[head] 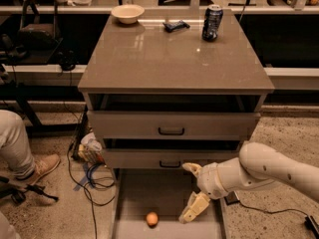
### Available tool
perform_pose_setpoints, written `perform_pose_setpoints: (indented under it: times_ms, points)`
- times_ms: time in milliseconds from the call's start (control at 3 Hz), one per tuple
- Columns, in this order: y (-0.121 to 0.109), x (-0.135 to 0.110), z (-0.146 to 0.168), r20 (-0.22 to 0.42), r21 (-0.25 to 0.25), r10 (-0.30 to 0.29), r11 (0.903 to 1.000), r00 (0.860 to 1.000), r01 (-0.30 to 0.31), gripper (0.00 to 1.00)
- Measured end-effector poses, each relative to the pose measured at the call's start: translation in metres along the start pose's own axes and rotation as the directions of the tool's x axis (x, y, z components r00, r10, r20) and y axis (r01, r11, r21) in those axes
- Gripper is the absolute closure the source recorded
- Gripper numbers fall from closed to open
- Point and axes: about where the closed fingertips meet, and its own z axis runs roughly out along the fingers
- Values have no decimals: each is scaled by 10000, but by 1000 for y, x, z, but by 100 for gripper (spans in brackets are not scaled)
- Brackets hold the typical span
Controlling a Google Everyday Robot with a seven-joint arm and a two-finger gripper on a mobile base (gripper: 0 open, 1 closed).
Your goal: Pick orange from bottom drawer and place on counter
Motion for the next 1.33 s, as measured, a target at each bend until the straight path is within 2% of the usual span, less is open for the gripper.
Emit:
perform_pose_setpoints:
  times_ms: [333,667,1000,1333]
  points:
    - [-27,50,32,-230,255,-140,9996,9996,145,0]
    - [-50,92,67,-391,264,-128,9996,9992,139,0]
    - [-68,127,112,-182,252,133,9996,9997,-128,0]
    - [-68,127,112,-181,253,130,9996,9998,-126,0]
